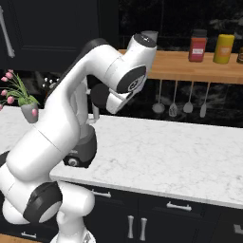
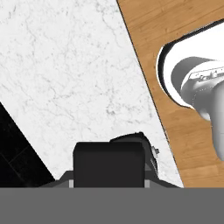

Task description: Close the lid blender by securely placing the lid on top.

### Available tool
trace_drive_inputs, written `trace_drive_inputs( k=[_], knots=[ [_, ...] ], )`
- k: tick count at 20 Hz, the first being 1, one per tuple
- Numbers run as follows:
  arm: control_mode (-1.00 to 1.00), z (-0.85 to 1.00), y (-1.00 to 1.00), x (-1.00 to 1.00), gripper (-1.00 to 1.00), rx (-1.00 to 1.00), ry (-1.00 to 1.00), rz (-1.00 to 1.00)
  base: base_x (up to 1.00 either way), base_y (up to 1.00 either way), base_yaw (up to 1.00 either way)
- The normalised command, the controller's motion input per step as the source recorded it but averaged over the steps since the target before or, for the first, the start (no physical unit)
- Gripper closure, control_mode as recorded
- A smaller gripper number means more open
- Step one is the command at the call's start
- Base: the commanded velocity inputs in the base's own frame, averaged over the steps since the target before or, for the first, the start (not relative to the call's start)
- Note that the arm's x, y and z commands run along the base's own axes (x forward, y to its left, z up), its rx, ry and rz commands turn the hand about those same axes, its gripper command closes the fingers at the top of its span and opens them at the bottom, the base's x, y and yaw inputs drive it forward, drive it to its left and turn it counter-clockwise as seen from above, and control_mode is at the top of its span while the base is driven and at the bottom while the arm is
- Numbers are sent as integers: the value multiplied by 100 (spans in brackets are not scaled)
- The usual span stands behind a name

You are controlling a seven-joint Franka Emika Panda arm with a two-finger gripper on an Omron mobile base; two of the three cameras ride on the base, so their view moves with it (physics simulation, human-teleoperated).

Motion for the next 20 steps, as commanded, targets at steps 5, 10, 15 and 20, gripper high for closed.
trace_drive_inputs(
  k=[5, 10, 15, 20],
  knots=[
    [-100, 37, 68, 0, 100, 2, 0, 0, 0, 0, 0],
    [-100, 25, 73, 0, 100, 0, 0, 0, 0, 0, 0],
    [-100, 10, 67, 7, 100, 0, 1, 0, 0, 0, 0],
    [-100, 0, 54, 27, 100, 0, 8, 0, 0, 0, 0]
  ],
)
